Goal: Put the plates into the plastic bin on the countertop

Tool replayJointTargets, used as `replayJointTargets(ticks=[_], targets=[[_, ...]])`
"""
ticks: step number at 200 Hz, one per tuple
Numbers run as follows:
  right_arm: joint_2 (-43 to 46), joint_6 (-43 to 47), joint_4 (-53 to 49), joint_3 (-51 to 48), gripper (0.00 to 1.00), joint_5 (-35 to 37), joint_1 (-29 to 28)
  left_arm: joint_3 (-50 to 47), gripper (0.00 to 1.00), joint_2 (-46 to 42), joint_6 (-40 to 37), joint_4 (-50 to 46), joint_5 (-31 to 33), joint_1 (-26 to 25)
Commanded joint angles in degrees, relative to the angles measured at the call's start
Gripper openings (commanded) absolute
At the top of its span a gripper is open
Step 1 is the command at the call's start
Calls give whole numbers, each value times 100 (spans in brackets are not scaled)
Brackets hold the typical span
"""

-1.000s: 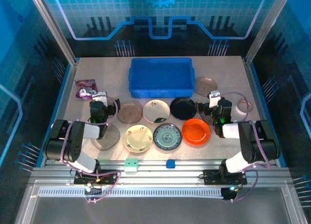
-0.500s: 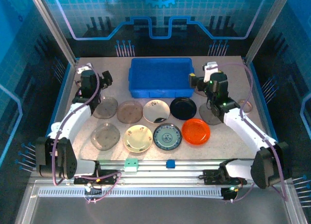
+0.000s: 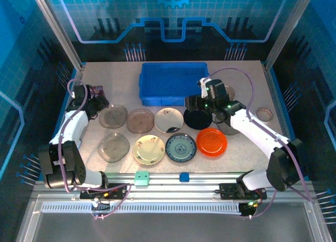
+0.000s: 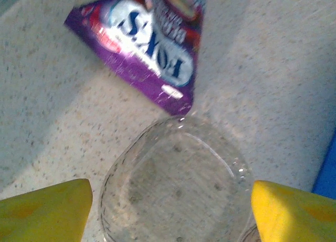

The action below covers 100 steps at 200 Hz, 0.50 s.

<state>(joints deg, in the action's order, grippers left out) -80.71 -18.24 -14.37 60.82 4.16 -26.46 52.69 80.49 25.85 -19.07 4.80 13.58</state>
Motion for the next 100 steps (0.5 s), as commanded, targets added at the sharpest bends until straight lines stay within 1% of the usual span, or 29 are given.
replayJointTargets(ticks=[1, 15, 39, 65, 83, 100], targets=[[-200, -179, -212, 152, 85, -404, -61, -191, 74, 281, 198, 20, -205, 113], [-274, -170, -251, 202, 81, -454, -67, -193, 67, 484, 227, 85, -242, 202], [-279, -179, -224, 211, 79, -484, -75, -170, 61, 800, 270, 220, -303, 358], [-384, -206, -294, 290, 79, -538, -77, -18, 57, 1161, 272, 151, -272, 495], [-393, -208, -283, 299, 79, -558, -80, 29, 56, 1349, 261, 166, -337, 522], [-402, -191, -286, 330, 77, -567, -79, 83, 52, 1538, 216, 197, -443, 518]])
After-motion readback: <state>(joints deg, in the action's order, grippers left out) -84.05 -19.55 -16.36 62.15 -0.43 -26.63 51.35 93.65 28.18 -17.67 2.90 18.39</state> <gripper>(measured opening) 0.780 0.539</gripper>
